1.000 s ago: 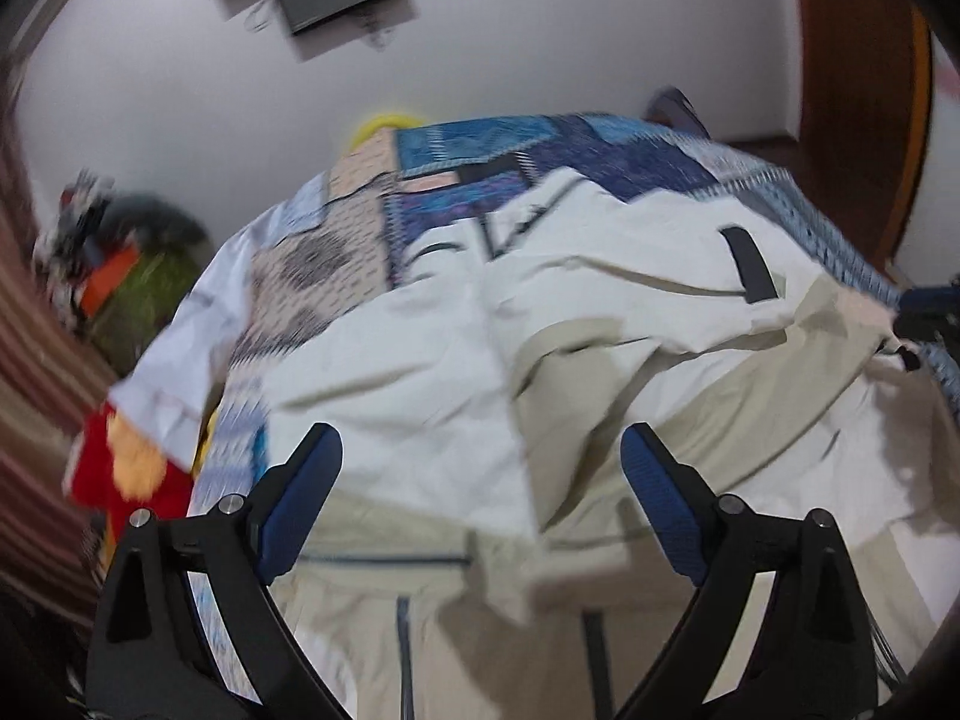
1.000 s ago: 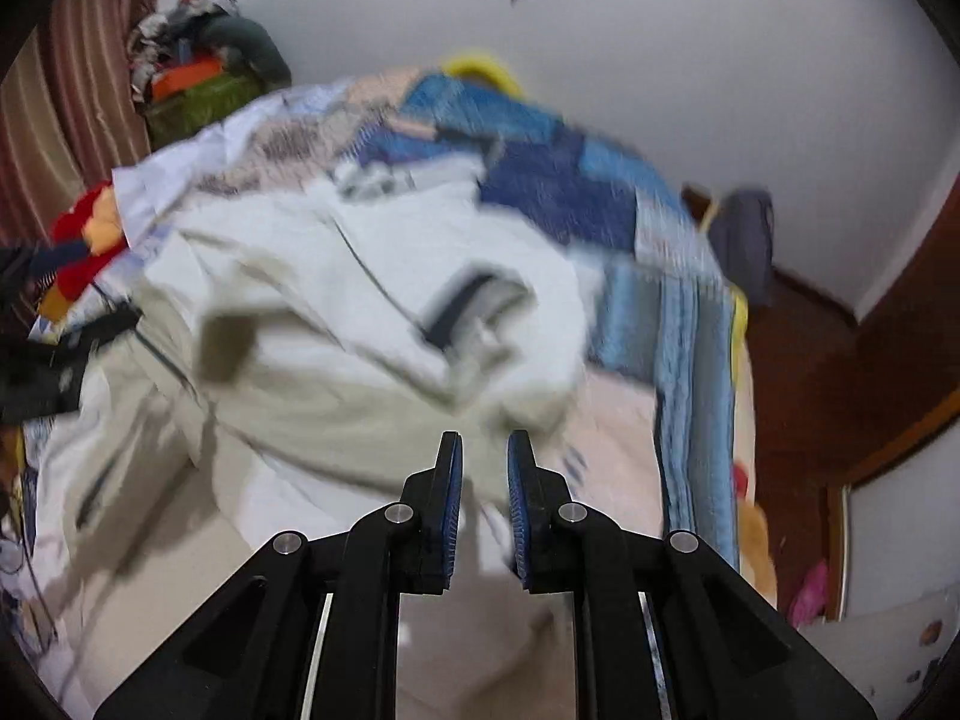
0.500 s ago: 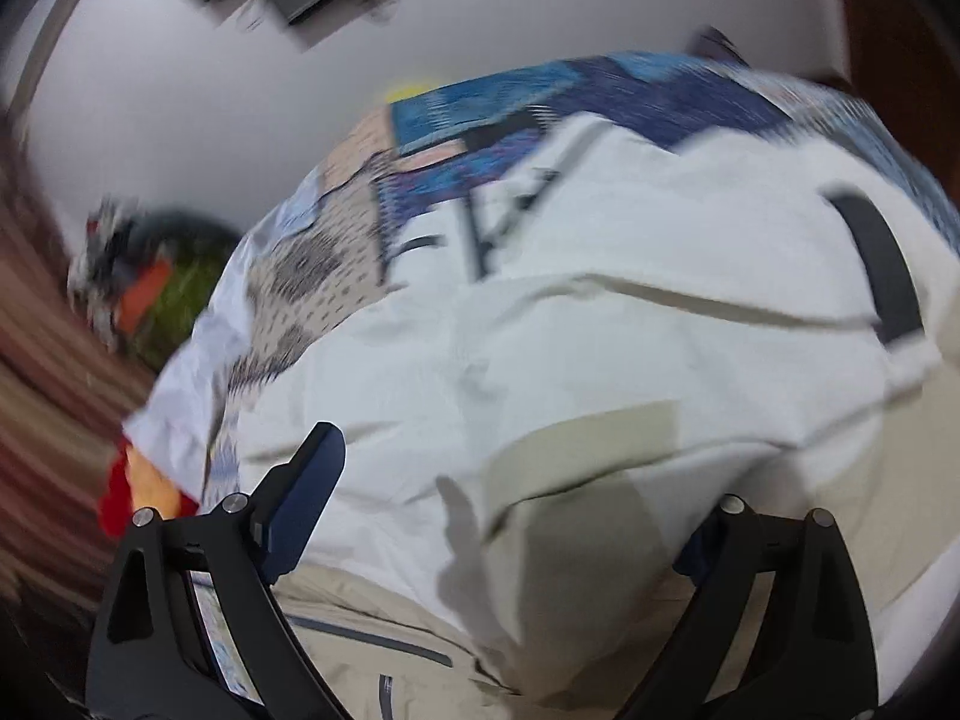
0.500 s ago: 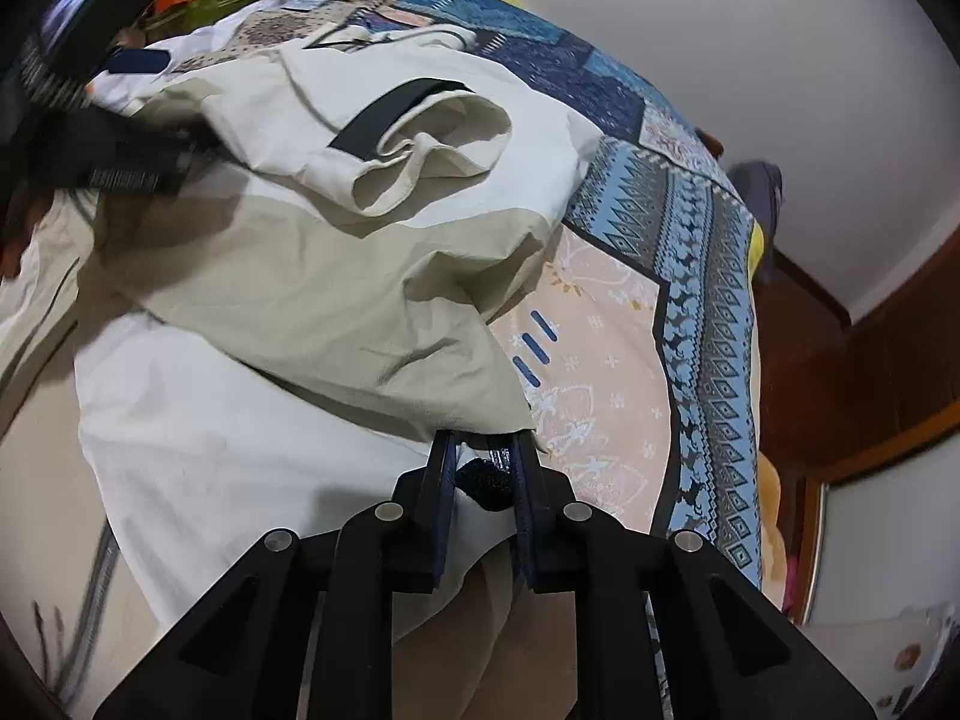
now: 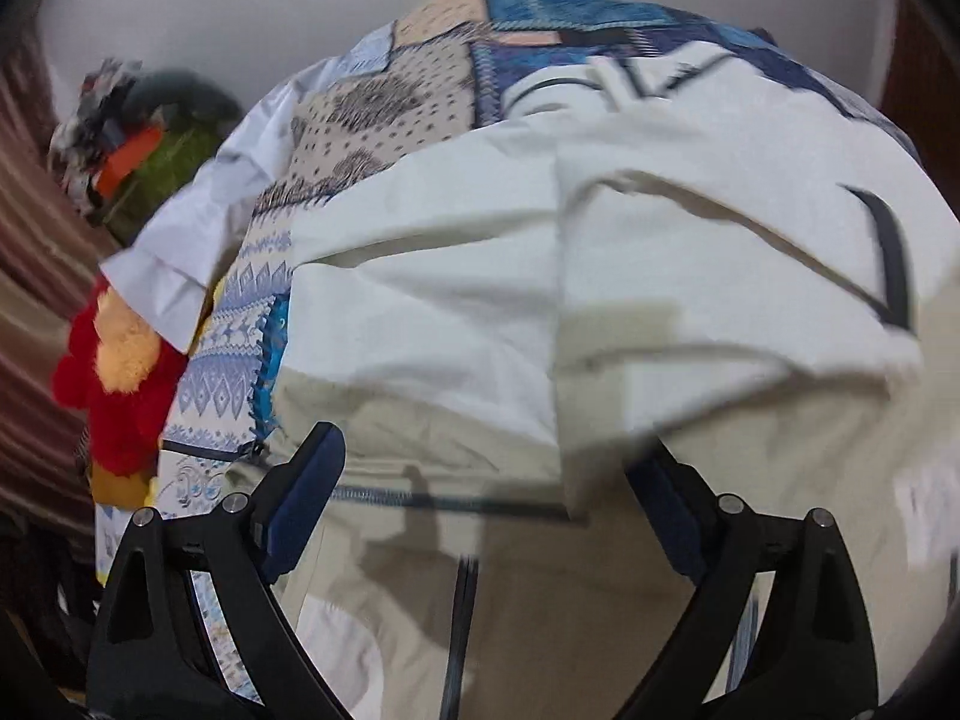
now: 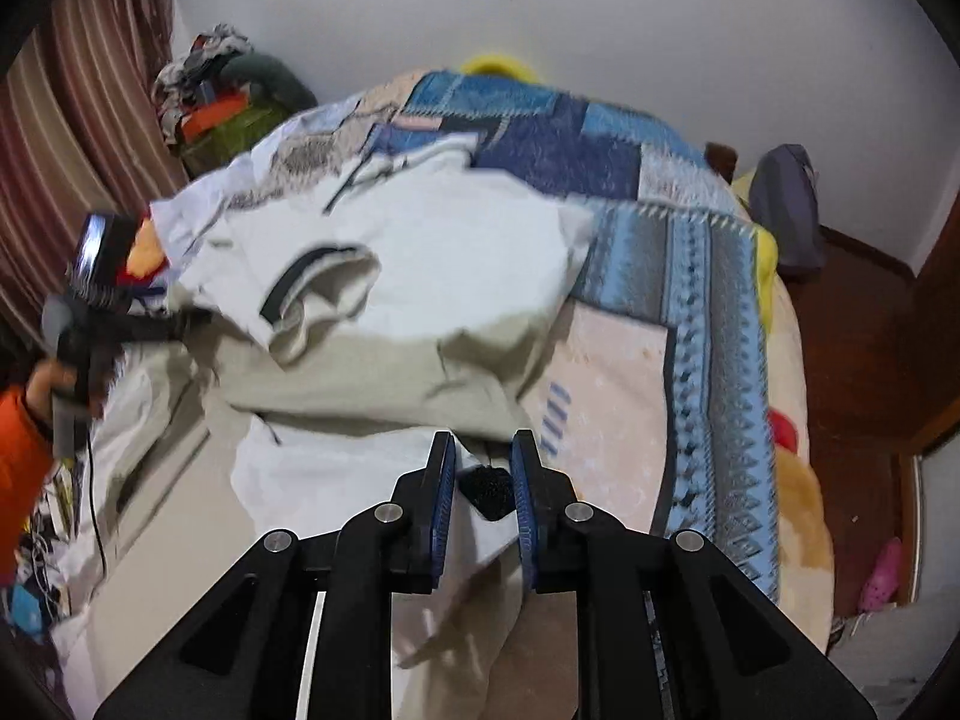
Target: Fold large clothes
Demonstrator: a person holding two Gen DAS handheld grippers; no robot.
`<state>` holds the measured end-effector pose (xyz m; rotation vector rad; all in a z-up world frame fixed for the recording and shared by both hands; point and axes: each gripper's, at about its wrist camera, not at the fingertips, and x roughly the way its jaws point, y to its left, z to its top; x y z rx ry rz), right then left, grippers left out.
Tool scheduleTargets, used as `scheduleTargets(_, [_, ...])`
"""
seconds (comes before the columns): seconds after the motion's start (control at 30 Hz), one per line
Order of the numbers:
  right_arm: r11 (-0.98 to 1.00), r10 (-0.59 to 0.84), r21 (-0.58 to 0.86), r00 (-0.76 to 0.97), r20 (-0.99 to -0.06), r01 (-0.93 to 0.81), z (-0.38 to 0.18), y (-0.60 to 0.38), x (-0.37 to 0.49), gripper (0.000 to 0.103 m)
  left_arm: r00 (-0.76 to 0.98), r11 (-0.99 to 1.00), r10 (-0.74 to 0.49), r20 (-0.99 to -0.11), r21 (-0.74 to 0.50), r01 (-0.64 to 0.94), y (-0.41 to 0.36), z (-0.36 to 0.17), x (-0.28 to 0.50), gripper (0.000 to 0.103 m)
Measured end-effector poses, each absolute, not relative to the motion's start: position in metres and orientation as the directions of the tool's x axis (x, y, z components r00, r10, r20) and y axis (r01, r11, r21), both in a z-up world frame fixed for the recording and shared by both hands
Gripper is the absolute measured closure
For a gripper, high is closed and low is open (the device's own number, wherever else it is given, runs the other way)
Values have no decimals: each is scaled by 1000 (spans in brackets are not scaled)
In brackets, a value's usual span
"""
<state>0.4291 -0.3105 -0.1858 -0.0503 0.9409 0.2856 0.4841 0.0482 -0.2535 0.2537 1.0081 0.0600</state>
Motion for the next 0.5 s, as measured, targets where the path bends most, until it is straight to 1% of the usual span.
scheduleTargets(0.07, [966,162,7,582,-797,-259,-178,-299,436,89,583,958,127,-803,252,139,30,-240,467,8])
scheduleTargets(0.13, [965,132,-34,598,-790,-259,-176,-291,445,89,635,939,90,-767,279,203,8,-227,456,8])
scheduleTargets(0.17, [966,124,-43,600,-790,-256,-175,-286,452,89,665,924,69,-743,299,238,-8,-219,451,8])
scheduleTargets(0.2, [967,124,-39,598,-792,-252,-176,-280,462,89,683,914,49,-728,309,263,-21,-213,450,5])
scheduleTargets(0.27, [968,141,-16,590,-795,-252,-180,-272,479,89,693,908,4,-721,293,299,-45,-206,458,1])
scheduleTargets(0.33, [970,143,3,562,-815,-243,-192,-266,499,89,672,916,-30,-740,248,315,-61,-208,474,1])
scheduleTargets(0.4, [974,91,-34,525,-846,-223,-210,-262,515,89,625,932,-35,-780,201,302,-76,-221,498,1])
scheduleTargets(0.43, [975,33,-79,488,-872,-206,-228,-260,526,89,597,938,-30,-801,185,294,-83,-231,511,1])
scheduleTargets(0.5, [972,-14,-114,433,-901,-206,-255,-261,535,89,560,938,-18,-828,180,296,-92,-248,524,1])
